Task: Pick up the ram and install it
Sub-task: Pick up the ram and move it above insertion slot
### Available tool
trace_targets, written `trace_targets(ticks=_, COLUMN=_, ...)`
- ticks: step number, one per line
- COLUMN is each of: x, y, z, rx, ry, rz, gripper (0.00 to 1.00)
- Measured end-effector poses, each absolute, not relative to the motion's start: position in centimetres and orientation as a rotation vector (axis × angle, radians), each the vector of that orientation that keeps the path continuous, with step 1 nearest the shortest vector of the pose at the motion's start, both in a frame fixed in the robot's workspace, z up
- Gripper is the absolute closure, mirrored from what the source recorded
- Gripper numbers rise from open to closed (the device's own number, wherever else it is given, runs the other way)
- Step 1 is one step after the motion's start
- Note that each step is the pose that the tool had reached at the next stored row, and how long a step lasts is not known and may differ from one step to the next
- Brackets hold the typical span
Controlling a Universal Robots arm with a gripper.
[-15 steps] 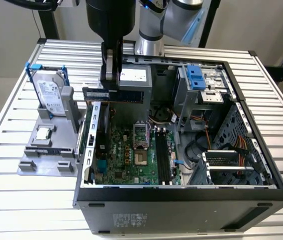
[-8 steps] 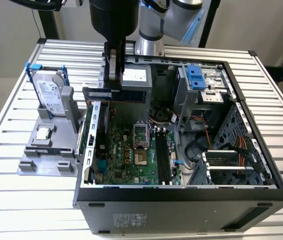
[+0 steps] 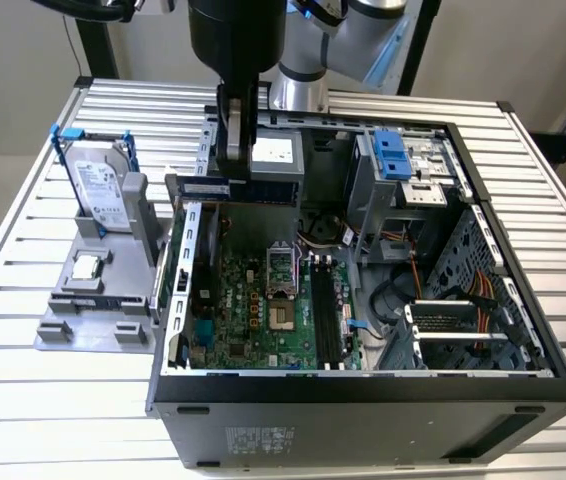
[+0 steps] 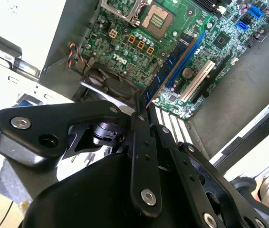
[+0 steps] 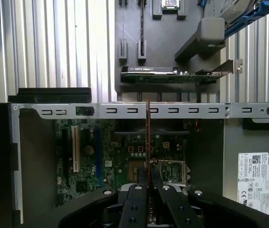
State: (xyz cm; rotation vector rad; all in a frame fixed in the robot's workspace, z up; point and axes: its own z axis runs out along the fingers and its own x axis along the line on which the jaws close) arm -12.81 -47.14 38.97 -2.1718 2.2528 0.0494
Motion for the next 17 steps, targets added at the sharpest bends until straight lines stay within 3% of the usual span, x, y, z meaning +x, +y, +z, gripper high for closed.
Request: trace_targets(ticks=17, x=-11.1, y=-47.1, z=39.0, rx=-2.172, ry=2.253, rz=0.049, gripper=1.00)
